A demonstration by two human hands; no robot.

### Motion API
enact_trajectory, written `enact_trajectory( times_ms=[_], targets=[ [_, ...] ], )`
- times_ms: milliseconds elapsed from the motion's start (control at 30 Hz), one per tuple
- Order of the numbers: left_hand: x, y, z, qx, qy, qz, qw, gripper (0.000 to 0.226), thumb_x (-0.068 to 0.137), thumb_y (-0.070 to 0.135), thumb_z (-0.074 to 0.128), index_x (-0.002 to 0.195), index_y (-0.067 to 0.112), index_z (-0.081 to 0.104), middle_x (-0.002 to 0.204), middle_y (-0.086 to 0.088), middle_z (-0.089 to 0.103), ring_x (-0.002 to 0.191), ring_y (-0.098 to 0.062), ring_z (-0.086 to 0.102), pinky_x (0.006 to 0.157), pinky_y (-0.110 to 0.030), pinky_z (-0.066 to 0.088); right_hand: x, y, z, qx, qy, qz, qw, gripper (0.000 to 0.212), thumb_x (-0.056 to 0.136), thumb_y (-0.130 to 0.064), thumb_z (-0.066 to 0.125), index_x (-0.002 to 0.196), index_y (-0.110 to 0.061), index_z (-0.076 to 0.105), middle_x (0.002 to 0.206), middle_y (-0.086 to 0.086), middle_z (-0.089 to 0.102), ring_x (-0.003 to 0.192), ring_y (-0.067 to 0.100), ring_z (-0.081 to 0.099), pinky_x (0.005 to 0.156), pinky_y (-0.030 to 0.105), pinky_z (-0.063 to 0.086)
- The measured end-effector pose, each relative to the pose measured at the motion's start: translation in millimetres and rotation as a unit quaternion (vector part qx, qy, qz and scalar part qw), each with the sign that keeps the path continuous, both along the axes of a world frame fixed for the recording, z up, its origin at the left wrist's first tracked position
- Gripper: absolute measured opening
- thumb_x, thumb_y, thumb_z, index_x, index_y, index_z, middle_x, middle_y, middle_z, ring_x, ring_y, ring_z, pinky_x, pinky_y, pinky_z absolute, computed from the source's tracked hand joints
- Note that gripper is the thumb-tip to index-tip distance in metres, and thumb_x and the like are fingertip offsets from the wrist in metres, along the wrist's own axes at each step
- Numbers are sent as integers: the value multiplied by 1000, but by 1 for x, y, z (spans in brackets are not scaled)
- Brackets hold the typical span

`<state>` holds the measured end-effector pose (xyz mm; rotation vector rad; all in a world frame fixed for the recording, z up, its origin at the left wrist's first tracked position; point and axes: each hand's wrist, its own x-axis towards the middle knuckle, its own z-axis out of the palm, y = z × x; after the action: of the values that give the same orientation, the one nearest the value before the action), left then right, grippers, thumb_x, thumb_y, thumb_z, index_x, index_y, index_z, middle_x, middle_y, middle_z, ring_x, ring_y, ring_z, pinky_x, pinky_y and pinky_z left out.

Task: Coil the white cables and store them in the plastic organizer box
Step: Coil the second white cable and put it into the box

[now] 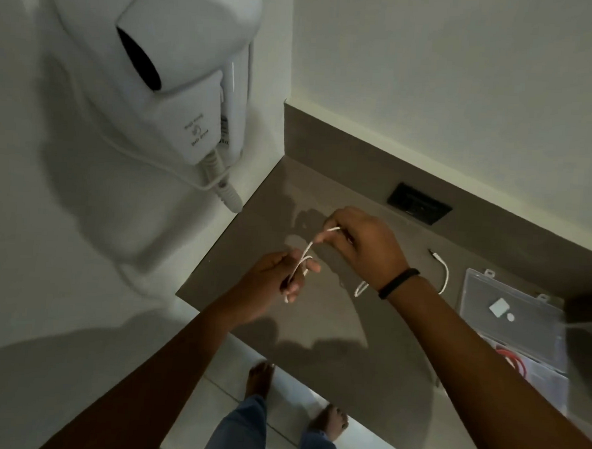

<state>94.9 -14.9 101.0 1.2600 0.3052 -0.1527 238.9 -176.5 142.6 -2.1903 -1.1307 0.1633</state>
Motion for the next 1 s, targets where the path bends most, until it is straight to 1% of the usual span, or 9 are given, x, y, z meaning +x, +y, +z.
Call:
enact_trajectory(
  times_ms=[100,200,333,467,600,700,833,933,1000],
  targets=[
    [-10,-24,27,-216,-56,41,974,30,101,34,52,89,15,71,59,1,54,54,-15,53,60,-29,54,-30,-7,-9,30,55,-25,998,21,101,-25,51,95,-13,67,92,5,68,84,22,62,75,39,50],
    [-6,-32,41,-264,-93,123,952,34,106,25,41,90,16,70,81,-3,75,81,-18,75,81,-32,62,-75,-15,-25,-32,128,6,991,20,100,-18,46,99,-9,64,94,8,67,81,25,60,72,35,45],
    [-5,-23,52,162,-88,137,973,32,112,19,37,97,2,60,103,-2,80,108,-14,72,91,-26,51,-111,-27,-9,-76,113,70,988,23,102,-30,40,104,-21,61,95,4,65,76,20,58,66,26,36],
    [-14,-20,57,353,-134,2,926,35,109,25,42,87,16,69,76,9,70,72,-2,64,76,-26,48,-91,-42,43,-55,-3,27,998,26,100,-45,43,93,-29,62,84,-6,67,72,11,59,61,29,45],
    [-32,-37,62,-1,-68,-37,997,42,106,42,44,98,15,75,57,2,54,57,-19,54,63,-27,52,-60,-52,66,-1,-60,-29,998,21,99,-40,51,91,-26,63,87,-6,64,76,11,57,64,29,47],
    [-33,-50,70,-197,-101,-7,975,32,101,42,57,97,14,73,64,2,58,63,-15,61,68,-28,56,-68,-49,50,3,-16,-38,999,16,100,-20,51,101,-14,66,95,6,67,87,23,61,75,39,49],
    [-22,-56,79,-273,-137,104,947,27,102,29,52,95,15,74,104,-11,77,108,-25,74,97,-32,58,-103,-45,16,-75,55,7,996,18,93,-7,49,106,-11,60,99,14,68,89,32,63,68,30,39],
    [-18,-42,73,64,-157,145,975,31,109,26,44,104,17,73,124,-2,76,119,-20,69,103,-26,52,-123,-42,16,-90,70,59,992,11,101,-23,41,103,-27,51,81,-4,61,68,19,55,59,28,34],
    [-18,-34,61,347,-161,135,914,29,109,21,46,109,11,74,120,4,76,113,-18,70,102,-25,50,-120,-41,30,-68,61,51,994,12,103,-30,41,99,-31,53,79,-7,64,65,14,55,57,30,39]
  ],
)
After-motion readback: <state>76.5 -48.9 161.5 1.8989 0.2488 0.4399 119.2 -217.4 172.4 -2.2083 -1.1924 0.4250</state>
